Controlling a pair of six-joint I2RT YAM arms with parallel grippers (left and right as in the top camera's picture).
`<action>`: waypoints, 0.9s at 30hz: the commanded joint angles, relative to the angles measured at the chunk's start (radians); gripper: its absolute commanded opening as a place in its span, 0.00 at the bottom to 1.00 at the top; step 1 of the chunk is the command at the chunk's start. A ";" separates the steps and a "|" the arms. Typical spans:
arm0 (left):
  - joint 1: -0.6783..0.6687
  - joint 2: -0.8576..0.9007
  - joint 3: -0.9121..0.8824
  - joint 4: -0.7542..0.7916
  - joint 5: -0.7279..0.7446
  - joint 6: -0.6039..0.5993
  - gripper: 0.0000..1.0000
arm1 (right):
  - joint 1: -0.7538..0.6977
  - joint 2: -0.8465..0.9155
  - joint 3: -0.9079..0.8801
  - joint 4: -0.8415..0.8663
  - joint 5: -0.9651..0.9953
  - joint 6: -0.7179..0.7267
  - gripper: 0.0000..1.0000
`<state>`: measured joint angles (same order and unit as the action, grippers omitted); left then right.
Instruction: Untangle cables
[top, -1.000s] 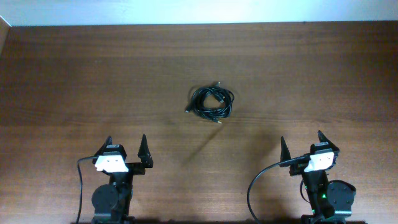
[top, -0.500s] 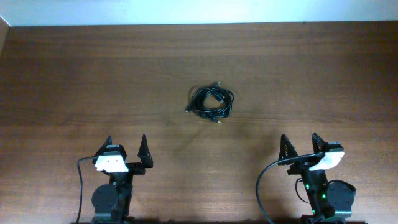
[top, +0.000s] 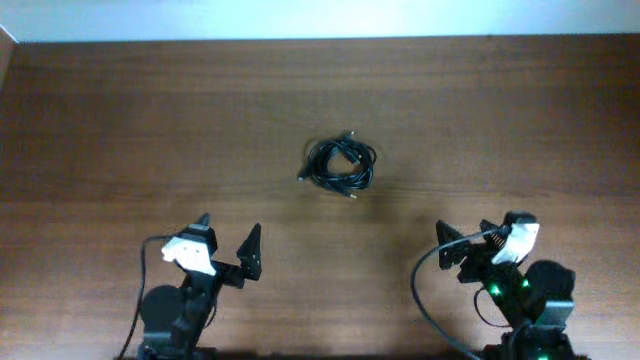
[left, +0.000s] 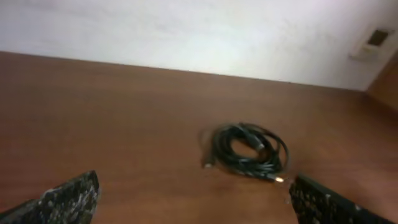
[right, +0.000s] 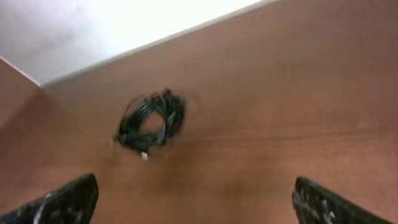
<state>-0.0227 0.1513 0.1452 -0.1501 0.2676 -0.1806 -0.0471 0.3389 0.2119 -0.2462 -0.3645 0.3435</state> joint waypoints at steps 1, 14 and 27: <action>0.006 0.217 0.196 0.013 0.065 0.000 0.99 | -0.006 0.167 0.252 -0.165 0.012 -0.042 0.99; -0.003 1.063 0.940 -0.476 0.370 0.153 0.99 | -0.005 0.498 0.717 -0.644 -0.011 -0.236 0.99; -0.290 1.571 1.325 -0.585 -0.146 0.160 0.99 | -0.005 0.498 0.717 -0.681 0.010 -0.255 1.00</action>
<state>-0.3012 1.6386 1.4090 -0.7498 0.1719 -0.0406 -0.0471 0.8413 0.9077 -0.9291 -0.3637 0.1001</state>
